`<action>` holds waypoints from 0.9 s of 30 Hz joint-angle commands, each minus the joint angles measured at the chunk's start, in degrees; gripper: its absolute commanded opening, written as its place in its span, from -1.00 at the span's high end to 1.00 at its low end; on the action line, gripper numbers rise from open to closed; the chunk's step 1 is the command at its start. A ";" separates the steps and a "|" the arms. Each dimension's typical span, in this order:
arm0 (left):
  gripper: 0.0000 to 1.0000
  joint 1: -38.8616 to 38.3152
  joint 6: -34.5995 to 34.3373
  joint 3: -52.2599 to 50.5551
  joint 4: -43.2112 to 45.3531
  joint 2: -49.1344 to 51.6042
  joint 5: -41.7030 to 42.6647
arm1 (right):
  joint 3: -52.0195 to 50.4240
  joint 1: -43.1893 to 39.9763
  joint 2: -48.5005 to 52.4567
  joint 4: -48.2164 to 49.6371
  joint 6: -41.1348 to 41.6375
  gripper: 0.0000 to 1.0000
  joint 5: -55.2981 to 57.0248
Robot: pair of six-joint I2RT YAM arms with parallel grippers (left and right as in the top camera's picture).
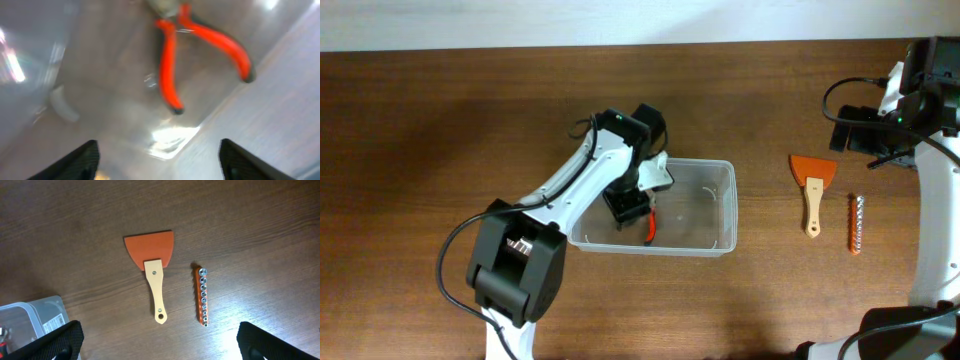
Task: Pack container
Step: 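Carry the pliers over the container and drop them inside, then move the left gripper to the marker pack and grasp it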
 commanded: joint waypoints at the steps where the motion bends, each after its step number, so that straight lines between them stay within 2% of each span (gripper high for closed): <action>1: -0.65 2.69 -4.44 7.26 -2.38 -4.09 -6.27 | 1.40 -0.09 -1.51 -0.02 0.24 -0.97 -0.17; 3: -0.71 3.80 -4.39 10.88 -4.57 -6.75 -8.04 | 1.40 -0.09 -1.51 -0.02 0.24 -0.97 -0.17; 5: -0.99 5.29 -4.39 13.81 -6.10 -9.77 -11.21 | 1.40 -0.09 -1.51 -0.02 0.24 -0.97 -0.17; 11: -0.99 14.29 -4.42 15.72 -9.84 -19.63 -12.02 | 1.40 -0.09 -1.51 -0.02 0.24 -0.97 -0.17; 15: -0.99 21.81 -4.68 14.40 -12.15 -25.42 -3.85 | 1.40 -0.09 -1.51 -0.02 0.24 -0.97 -0.15; 18: -0.99 24.81 -5.07 10.08 -10.93 -30.75 -3.13 | 1.40 -0.09 -1.51 0.00 0.24 -0.97 -0.15; 22: -0.99 29.27 -5.03 -4.28 -3.56 -38.80 -3.10 | 1.38 -0.09 -1.49 0.15 0.24 -0.97 -0.15; 27: -0.99 33.46 -1.99 -21.68 9.31 -38.69 -0.70 | 1.38 -0.09 -1.38 0.22 0.24 -0.97 -0.15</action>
